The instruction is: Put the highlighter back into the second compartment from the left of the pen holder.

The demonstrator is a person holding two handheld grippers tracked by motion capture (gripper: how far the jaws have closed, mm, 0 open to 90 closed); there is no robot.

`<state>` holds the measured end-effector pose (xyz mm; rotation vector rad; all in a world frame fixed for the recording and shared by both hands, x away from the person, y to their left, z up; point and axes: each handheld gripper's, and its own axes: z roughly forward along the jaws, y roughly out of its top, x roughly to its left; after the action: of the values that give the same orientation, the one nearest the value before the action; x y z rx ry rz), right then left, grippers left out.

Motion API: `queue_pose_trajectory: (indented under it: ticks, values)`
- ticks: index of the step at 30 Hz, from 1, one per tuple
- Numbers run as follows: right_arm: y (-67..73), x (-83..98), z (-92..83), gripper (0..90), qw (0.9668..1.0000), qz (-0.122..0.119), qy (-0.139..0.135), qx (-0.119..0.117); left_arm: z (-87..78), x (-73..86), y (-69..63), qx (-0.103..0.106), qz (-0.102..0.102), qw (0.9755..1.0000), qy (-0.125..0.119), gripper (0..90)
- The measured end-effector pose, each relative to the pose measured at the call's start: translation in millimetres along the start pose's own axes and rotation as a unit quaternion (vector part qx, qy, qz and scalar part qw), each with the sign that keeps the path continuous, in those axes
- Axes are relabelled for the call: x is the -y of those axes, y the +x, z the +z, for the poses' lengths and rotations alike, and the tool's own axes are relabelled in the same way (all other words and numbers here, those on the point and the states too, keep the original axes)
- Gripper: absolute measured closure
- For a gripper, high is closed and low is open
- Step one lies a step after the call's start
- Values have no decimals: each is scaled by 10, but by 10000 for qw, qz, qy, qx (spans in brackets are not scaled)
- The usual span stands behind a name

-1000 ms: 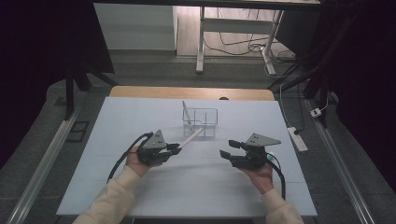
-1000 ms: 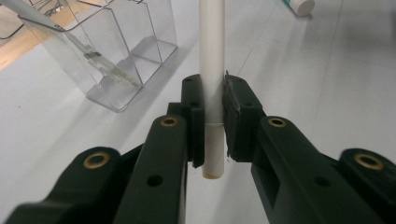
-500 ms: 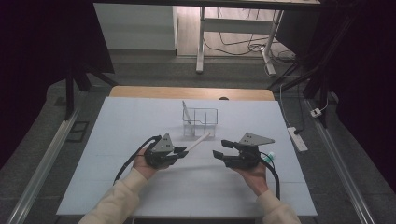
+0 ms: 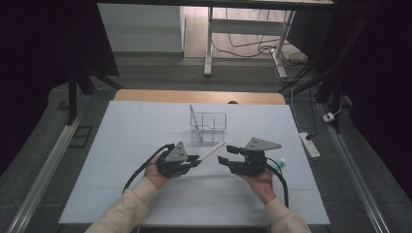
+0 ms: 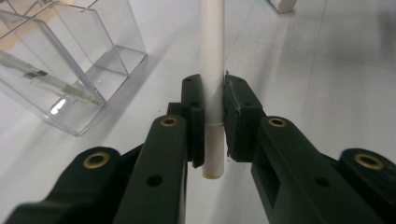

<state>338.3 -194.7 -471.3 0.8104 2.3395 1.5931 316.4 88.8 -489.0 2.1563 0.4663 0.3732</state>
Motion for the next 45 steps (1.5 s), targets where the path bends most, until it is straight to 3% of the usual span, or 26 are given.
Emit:
queue_pose_trajectory:
  ticks: [11,16,28,36,40,45]
  values:
    - [5,-10,21,433,9999,91,-138,-26,110,-21,-64,73,148,9998,133,791]
    - [-7,-5,26,552,9996,151,-166,-150,164,-20,-71,95,187,9995,229,790]
    - [11,-5,46,715,9979,317,-331,-465,233,-37,-158,-256,687,9954,612,790]
    - [12,-13,37,777,9945,430,-456,-837,224,-31,-144,-262,619,9963,545,776]
    - [35,-25,21,779,9949,363,-517,-783,199,-24,-116,-275,419,9978,429,746]
    - [16,-38,-29,779,9957,307,-572,-665,140,-6,-56,-273,62,9992,269,604]
